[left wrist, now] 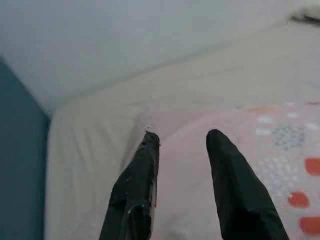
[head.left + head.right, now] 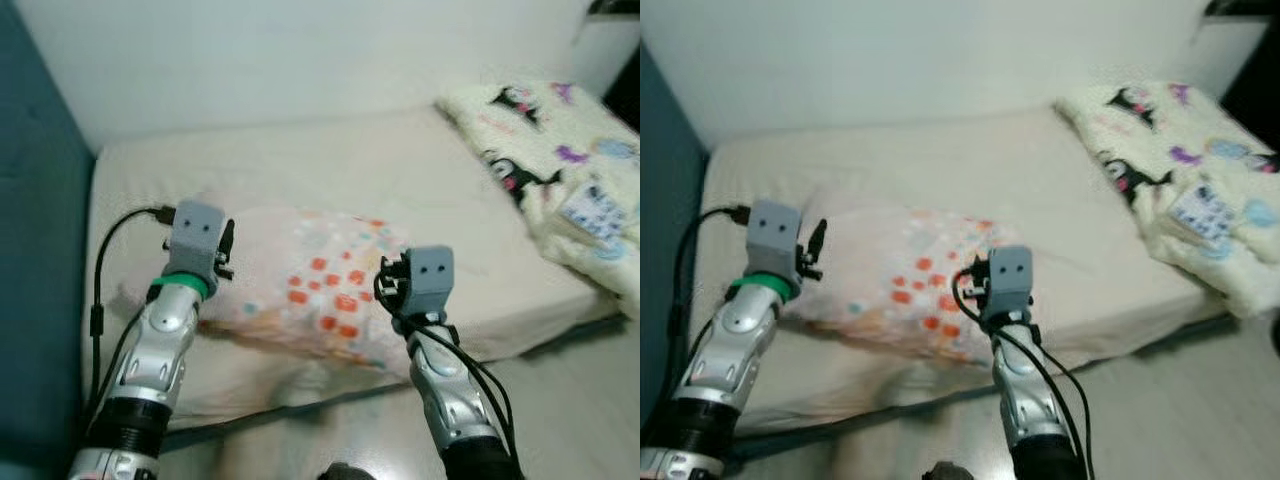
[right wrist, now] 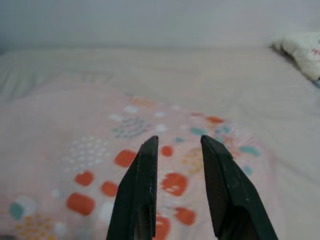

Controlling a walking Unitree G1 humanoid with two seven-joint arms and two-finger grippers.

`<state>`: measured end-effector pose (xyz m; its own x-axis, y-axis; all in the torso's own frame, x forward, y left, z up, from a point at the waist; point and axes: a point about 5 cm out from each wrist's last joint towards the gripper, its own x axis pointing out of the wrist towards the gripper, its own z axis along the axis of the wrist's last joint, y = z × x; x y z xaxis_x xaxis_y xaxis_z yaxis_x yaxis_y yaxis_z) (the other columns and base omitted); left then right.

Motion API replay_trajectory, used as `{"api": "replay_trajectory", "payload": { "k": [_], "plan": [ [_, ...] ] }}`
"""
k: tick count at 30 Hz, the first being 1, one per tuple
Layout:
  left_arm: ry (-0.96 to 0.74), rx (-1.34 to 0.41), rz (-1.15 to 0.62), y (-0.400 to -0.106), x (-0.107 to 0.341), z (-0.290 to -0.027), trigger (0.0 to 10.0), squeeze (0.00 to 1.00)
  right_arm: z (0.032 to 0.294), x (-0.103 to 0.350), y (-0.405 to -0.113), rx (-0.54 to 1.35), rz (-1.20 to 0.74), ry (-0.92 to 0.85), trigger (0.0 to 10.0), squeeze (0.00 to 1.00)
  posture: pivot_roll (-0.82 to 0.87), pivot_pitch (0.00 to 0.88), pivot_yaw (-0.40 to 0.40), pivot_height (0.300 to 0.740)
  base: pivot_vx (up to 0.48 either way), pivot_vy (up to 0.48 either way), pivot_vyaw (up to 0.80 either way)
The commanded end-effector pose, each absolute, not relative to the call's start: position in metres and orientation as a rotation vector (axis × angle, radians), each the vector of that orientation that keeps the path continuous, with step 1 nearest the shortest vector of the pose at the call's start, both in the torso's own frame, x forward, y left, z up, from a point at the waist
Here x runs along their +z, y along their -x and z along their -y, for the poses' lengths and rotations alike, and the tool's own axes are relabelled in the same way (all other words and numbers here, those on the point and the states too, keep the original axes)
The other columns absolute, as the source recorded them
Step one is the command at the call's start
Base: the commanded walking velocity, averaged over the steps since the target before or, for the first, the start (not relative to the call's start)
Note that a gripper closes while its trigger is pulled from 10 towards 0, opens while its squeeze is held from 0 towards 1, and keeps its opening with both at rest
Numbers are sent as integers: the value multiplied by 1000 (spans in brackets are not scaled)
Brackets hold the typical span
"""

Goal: Clean up the room

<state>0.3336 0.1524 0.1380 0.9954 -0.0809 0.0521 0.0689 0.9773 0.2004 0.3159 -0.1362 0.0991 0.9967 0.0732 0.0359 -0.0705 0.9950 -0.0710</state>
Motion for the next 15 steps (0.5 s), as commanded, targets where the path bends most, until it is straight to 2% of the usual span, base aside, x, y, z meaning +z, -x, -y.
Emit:
{"api": "replay_trajectory", "payload": {
  "k": [1, 9, 12, 15],
  "plan": [
    [-192, -74, 62, -333, 138, -154, 10000, 0, 137, 98, -315, 69, 35, 72, 10000, 0, 24, 31, 33, 740, 0, 480, 0],
    [-197, -72, 65, -332, 138, -154, 10000, 0, 136, 98, -316, 72, 36, 72, 10000, 0, 26, 31, 33, 740, 0, 480, 0],
    [-232, -69, 92, -332, 140, -155, 10000, 0, 136, 98, -316, 75, 35, 73, 10000, 0, 27, 31, 33, 740, 0, -81, 0],
    [-254, -74, 102, -331, 140, -154, 10000, 0, 136, 97, -316, 75, 34, 74, 10000, 0, 27, 31, 33, 740, 0, -480, 0]
  ]
}}
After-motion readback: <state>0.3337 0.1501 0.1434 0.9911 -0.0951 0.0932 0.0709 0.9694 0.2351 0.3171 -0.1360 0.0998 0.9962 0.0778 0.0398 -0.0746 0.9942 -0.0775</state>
